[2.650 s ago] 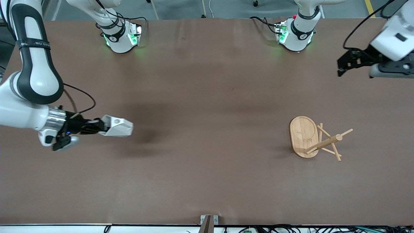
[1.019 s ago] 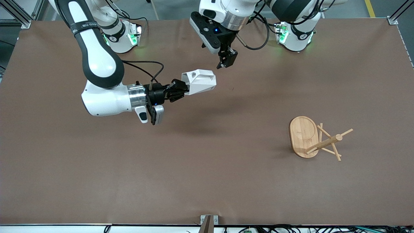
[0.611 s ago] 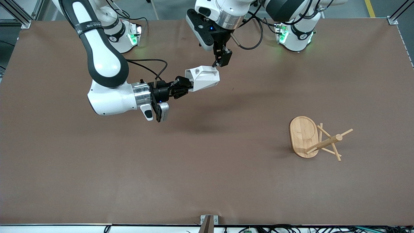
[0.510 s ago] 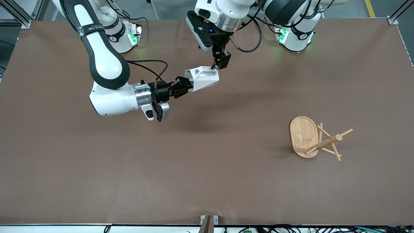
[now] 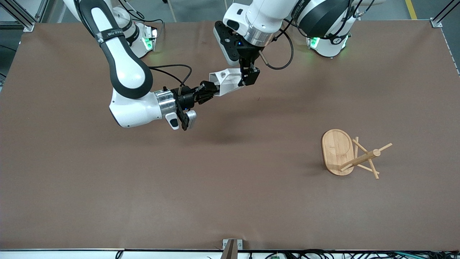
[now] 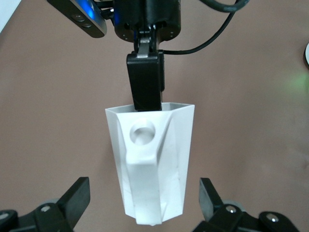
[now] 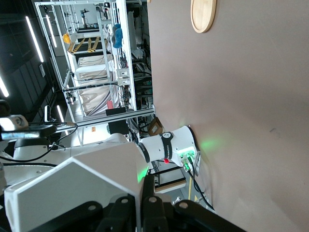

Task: Hang cup on rack
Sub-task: 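Grasp the cup with the left gripper from the right gripper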

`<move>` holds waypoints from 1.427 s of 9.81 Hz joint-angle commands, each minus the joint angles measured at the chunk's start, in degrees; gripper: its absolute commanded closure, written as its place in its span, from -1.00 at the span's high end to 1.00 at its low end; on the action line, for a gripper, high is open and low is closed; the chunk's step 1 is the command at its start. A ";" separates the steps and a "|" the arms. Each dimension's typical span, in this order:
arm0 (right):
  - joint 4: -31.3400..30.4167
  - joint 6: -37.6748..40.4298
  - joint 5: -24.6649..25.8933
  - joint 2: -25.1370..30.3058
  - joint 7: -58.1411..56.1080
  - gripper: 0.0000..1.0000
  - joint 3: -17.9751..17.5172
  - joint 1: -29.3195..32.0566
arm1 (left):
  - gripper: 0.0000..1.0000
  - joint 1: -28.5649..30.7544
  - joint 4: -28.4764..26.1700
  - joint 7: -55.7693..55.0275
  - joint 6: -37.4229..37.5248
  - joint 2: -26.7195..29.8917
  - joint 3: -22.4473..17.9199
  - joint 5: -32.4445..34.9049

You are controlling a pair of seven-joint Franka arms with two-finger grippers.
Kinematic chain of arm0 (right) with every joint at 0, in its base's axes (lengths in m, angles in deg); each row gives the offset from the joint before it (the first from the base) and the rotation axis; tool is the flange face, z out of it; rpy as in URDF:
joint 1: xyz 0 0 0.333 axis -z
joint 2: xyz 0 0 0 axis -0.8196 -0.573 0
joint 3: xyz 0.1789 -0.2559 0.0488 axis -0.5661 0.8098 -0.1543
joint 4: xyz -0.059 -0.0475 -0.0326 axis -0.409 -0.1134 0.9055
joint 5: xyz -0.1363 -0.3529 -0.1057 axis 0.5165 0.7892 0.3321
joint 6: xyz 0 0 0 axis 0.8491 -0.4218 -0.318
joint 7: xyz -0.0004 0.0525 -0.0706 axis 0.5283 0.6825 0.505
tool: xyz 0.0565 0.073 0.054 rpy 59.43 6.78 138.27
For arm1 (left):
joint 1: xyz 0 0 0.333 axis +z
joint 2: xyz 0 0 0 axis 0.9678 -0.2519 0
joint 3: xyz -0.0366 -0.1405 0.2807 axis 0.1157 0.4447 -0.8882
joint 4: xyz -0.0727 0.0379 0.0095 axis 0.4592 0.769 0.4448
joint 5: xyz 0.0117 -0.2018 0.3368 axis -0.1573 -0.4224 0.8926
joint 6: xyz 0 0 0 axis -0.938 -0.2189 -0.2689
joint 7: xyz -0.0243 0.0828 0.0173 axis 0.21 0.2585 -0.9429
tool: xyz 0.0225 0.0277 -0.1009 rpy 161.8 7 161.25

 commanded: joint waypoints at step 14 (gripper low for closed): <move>-0.13 1.14 -6.98 3.71 1.60 1.00 0.67 -0.28 | -0.95 2.27 -2.85 -2.71 0.18 1.48 -0.31 -0.02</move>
